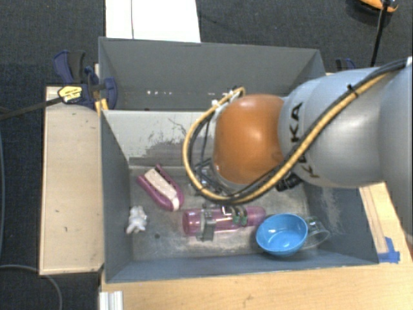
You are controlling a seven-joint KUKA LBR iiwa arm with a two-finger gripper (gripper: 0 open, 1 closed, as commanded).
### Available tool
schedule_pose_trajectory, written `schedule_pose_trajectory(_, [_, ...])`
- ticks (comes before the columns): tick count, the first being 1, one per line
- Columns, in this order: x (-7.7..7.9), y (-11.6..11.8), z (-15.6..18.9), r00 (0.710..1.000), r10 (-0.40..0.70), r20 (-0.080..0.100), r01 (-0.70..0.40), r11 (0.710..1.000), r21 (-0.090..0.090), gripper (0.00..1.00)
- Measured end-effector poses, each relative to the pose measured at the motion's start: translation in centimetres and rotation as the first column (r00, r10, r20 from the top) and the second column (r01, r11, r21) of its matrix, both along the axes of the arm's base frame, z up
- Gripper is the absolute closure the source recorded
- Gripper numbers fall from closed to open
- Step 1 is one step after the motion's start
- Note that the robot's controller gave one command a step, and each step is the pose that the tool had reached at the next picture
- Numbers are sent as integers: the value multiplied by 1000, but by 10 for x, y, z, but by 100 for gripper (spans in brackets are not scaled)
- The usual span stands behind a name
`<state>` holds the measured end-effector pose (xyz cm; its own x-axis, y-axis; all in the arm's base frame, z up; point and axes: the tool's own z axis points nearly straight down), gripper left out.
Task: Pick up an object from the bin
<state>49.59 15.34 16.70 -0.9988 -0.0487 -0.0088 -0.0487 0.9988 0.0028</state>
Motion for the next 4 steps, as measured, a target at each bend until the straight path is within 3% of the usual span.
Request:
schedule_pose_trajectory(1, [-10, -16, -25, 995, -102, -15, 102, 995, -3, 0])
schedule_pose_trajectory(2, [0, -50, -20, 998, -61, -3, 61, 998, 1, 0])
schedule_pose_trajectory(3, [0, -68, -36, 990, 144, -5, -144, 990, -2, 0])
schedule_pose_trajectory(4, [2, -68, -53, 999, 41, -5, -41, 999, 0, 0])
